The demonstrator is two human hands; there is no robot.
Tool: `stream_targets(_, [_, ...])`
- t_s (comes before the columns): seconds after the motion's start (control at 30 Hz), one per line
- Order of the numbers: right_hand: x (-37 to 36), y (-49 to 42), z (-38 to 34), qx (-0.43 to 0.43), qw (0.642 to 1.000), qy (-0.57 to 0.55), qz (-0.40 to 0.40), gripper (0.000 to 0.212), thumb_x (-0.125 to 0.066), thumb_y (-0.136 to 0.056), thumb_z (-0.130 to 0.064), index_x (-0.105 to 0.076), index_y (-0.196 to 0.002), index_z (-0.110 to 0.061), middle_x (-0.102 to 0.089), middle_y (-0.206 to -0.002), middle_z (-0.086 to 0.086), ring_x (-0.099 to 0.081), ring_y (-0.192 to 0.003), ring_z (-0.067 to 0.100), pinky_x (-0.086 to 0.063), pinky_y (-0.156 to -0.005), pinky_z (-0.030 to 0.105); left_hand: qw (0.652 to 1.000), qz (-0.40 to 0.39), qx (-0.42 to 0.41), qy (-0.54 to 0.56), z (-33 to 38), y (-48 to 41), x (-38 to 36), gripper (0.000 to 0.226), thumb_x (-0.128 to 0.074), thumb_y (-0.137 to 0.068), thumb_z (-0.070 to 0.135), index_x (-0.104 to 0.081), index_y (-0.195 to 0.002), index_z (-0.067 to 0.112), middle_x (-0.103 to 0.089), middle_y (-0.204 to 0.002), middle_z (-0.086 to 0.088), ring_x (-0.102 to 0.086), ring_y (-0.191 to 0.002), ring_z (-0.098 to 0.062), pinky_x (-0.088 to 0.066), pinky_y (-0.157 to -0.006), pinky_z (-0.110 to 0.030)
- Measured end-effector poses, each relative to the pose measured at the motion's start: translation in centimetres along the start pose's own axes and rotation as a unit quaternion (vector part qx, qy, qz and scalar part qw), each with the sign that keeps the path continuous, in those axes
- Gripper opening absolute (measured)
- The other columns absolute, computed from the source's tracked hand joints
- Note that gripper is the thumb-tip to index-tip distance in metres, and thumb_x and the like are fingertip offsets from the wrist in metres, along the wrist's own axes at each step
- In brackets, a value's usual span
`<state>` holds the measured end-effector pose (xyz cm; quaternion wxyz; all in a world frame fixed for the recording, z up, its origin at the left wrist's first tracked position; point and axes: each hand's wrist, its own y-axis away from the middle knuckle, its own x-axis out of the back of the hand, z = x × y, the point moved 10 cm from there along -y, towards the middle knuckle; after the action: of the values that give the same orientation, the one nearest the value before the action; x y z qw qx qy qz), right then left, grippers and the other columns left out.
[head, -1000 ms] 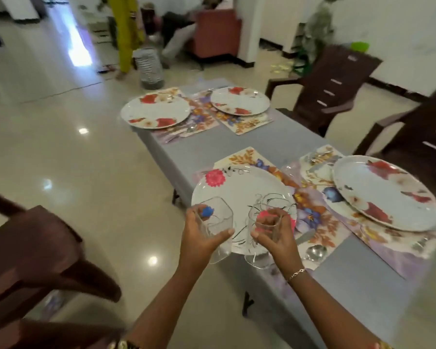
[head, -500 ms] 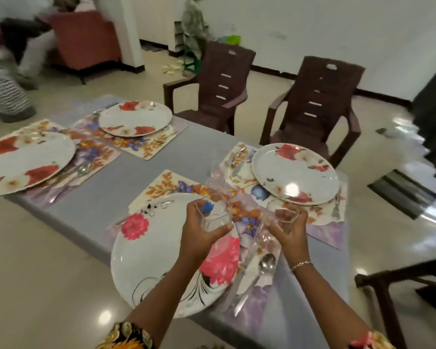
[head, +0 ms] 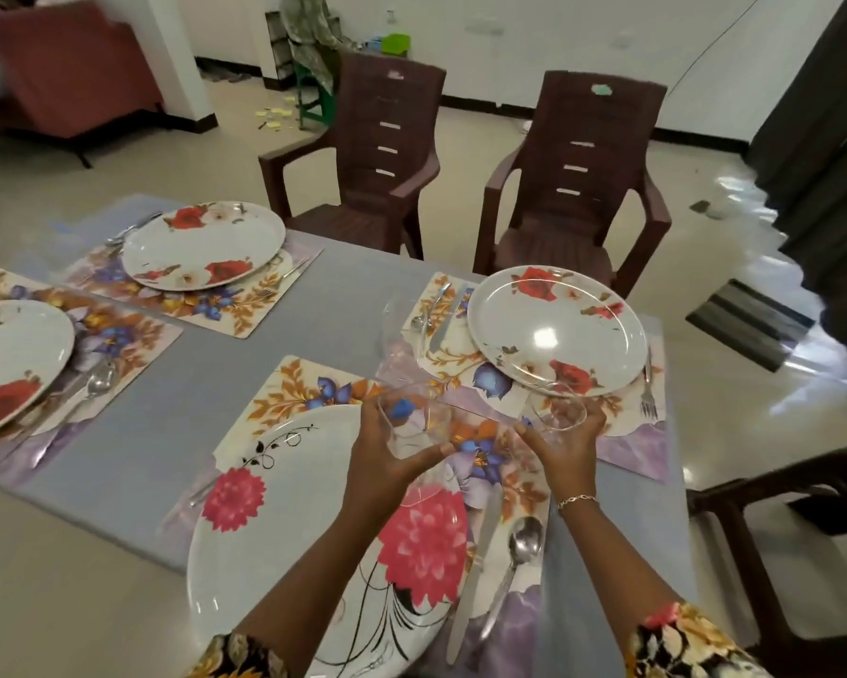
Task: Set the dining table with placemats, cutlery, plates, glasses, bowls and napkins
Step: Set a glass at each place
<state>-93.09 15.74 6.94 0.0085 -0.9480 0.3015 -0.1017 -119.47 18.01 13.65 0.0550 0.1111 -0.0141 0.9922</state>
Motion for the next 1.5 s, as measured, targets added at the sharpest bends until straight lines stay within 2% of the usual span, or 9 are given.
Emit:
stream_targets(0.13, [0.7, 1.1, 1.0, -0.029, 0.999, 0.022, 0.022, 0.106, -0.085, -0.059, -0.01, -0.017, -0.141, -0.009, -0.031, -0.14, 0.011, -0.034, -0.13, 0.025, -0.032, -0.109, 0.038, 1.0, -0.015, 0.001, -0.004, -0.7, -0.5, 0.7, 0.084, -0.076, -0.048, 0.053, -0.041, -0.119, 0.026, -0.051, -0.109, 0.024, -0.052, -0.101, 0.006, -0.04, -0.074, 0.001])
stream_targets(0.33, [1.6, 8.4, -4.6, 0.043, 0.959, 0.124, 0.253, 0.087, -0.075, -0.071, -0.001, -0.024, -0.141, -0.001, -0.031, -0.141, 0.023, -0.031, -0.132, 0.034, -0.035, -0.108, 0.043, 0.999, -0.044, -0.004, 0.006, -2.2, -1.2, 4.6, 0.084, -0.076, -0.049, 0.055, -0.043, -0.121, 0.028, -0.051, -0.11, 0.023, -0.051, -0.1, 0.008, -0.04, -0.077, -0.001])
stream_targets(0.43, [-6.0, 10.8, -7.7, 0.062, 0.988, 0.082, 0.11, 0.074, -0.071, -0.073, 0.005, -0.033, -0.137, -0.005, -0.04, -0.137, 0.014, -0.041, -0.124, 0.022, -0.036, -0.096, 0.005, 0.998, -0.063, -0.017, 0.024, -2.6, -1.2, 8.5, 0.072, -0.076, -0.049, 0.052, -0.046, -0.11, 0.03, -0.053, -0.105, 0.021, -0.052, -0.094, 0.016, -0.04, -0.075, -0.001])
stream_targets(0.63, [-27.0, 17.5, -11.8, -0.031, 0.952, -0.048, -0.3, 0.08, -0.074, -0.052, -0.03, -0.04, -0.125, -0.027, -0.048, -0.132, -0.003, -0.05, -0.119, 0.002, -0.04, -0.105, 0.025, 0.994, -0.094, -0.018, 0.046, -4.6, -0.9, 19.3, 0.066, -0.08, -0.056, 0.032, -0.044, -0.112, 0.028, -0.057, -0.114, 0.016, -0.058, -0.104, 0.004, -0.046, -0.084, -0.009])
stream_targets(0.97, [-47.0, 22.4, -17.5, 0.066, 0.907, 0.031, -0.415, 0.071, -0.075, -0.06, -0.021, -0.04, -0.121, -0.028, -0.048, -0.124, -0.014, -0.05, -0.112, -0.003, -0.047, -0.085, 0.012, 0.998, -0.028, -0.022, -0.053, -7.3, -2.6, 37.4, 0.073, -0.078, -0.065, 0.039, -0.034, -0.122, 0.042, -0.044, -0.123, 0.024, -0.044, -0.115, 0.007, -0.031, -0.09, 0.002])
stream_targets(1.07, [-51.3, 22.0, -18.0, 0.062, 0.909, 0.017, -0.412, 0.069, -0.076, -0.058, -0.021, -0.04, -0.117, -0.024, -0.051, -0.117, -0.014, -0.053, -0.105, -0.007, -0.046, -0.079, 0.008, 0.996, -0.02, -0.011, -0.084, -8.4, -4.8, 40.9, 0.088, -0.077, -0.068, 0.044, -0.027, -0.14, 0.032, -0.037, -0.143, 0.011, -0.036, -0.133, -0.009, -0.032, -0.109, -0.022])
stream_targets(1.2, [-55.8, 18.9, -17.3, 0.042, 0.934, -0.003, -0.356, 0.075, -0.081, -0.052, -0.037, -0.041, -0.115, -0.03, -0.055, -0.11, -0.021, -0.057, -0.101, -0.004, -0.048, -0.075, 0.008, 0.989, -0.04, -0.023, -0.142, -10.0, -8.8, 44.8, 0.089, -0.074, -0.073, 0.045, -0.019, -0.142, 0.035, -0.026, -0.134, 0.023, -0.027, -0.125, 0.004, -0.026, -0.1, -0.013])
stream_targets(1.37, [-58.7, 12.2, -16.6, 0.027, 0.964, -0.02, -0.262, 0.079, -0.08, -0.061, 0.007, -0.037, -0.116, -0.03, -0.053, -0.112, -0.01, -0.053, -0.101, 0.006, -0.045, -0.082, 0.017, 0.982, -0.033, -0.022, -0.183, -11.7, -14.6, 49.6, 0.079, -0.074, -0.076, 0.041, -0.026, -0.139, 0.031, -0.033, -0.142, 0.01, -0.031, -0.127, -0.002, -0.025, -0.103, -0.016])
stream_targets(1.5, [-59.3, 8.0, -15.7, 0.02, 0.983, -0.023, -0.181, 0.077, -0.08, -0.059, 0.007, -0.039, -0.116, -0.025, -0.05, -0.113, -0.002, -0.049, -0.105, 0.016, -0.042, -0.089, 0.029, 0.973, -0.058, -0.037, -0.22, -12.0, -18.5, 51.3, 0.082, -0.063, -0.071, 0.054, -0.032, -0.139, 0.022, -0.037, -0.141, 0.006, -0.029, -0.119, 0.003, -0.021, -0.096, -0.011])
